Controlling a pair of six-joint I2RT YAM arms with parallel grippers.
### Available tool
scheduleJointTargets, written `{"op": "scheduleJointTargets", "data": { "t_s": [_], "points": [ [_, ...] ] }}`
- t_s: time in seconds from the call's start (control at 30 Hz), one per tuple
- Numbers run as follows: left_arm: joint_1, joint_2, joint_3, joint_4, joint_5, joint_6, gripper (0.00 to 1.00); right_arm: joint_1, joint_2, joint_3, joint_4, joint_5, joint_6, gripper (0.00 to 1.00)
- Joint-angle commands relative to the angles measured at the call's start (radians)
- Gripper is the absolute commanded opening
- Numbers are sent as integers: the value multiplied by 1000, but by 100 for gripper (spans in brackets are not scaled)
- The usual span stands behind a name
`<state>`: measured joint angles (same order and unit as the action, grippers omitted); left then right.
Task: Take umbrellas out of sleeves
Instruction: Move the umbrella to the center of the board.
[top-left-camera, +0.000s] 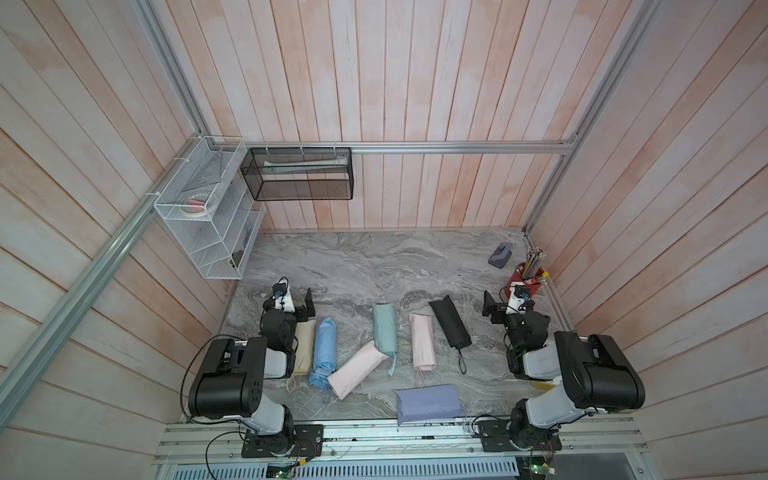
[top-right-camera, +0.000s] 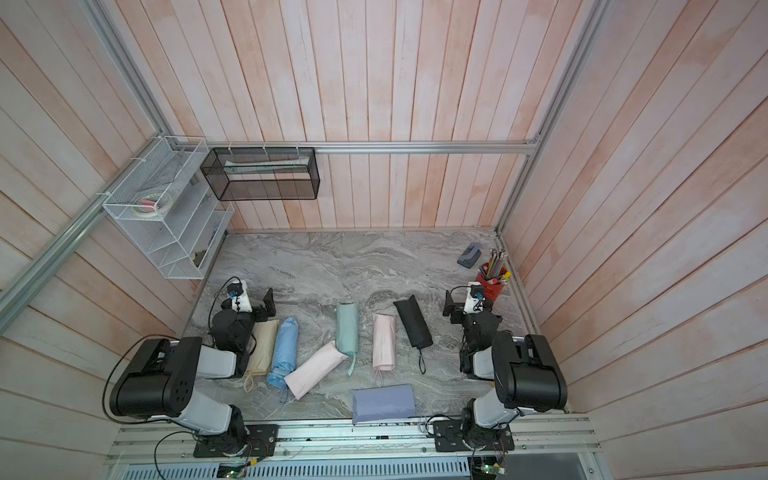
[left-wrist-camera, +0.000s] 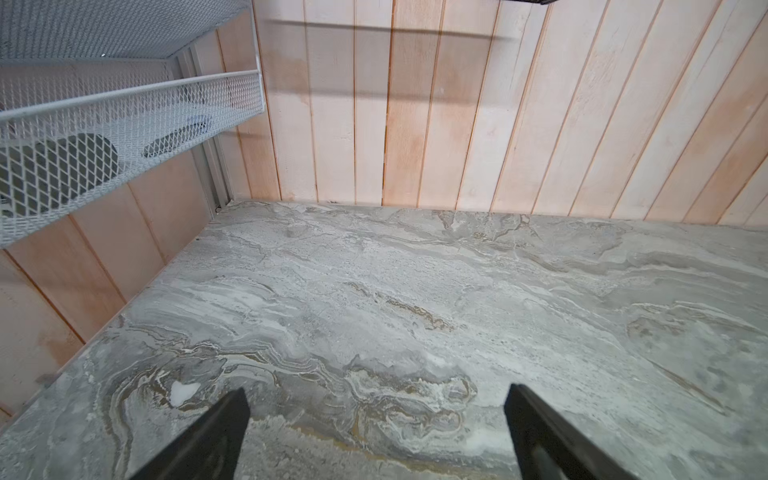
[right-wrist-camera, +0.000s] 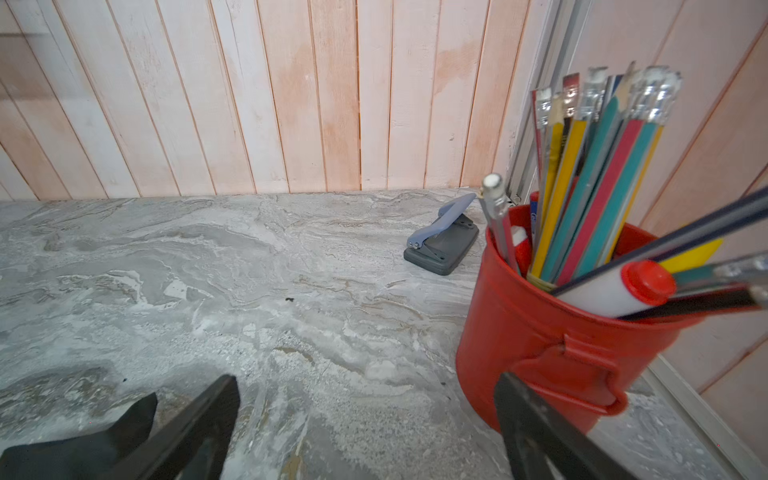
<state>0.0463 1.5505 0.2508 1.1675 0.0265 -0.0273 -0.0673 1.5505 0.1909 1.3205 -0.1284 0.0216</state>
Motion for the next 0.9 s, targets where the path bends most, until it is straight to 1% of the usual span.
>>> {"op": "scheduleJointTargets", "data": {
  "t_s": [0.0,0.53,0.67,0.73,0.87],
  "points": [
    [6,14,15,18,18,-7,100,24,7,-9,68,21,-33,98],
    [6,14,13,23,20,-8,100,22,9,-6,64,13,-33,98],
    [6,13,13,23,20,-9,100,11,10,1,56,5,-25,98],
    [5,13,15,19,17,-10,100,-12,8,16,24,-18,-1,98],
    [1,14,18,14,7,-5,100,-7,7,27,2,58,25,98]
  ]
}}
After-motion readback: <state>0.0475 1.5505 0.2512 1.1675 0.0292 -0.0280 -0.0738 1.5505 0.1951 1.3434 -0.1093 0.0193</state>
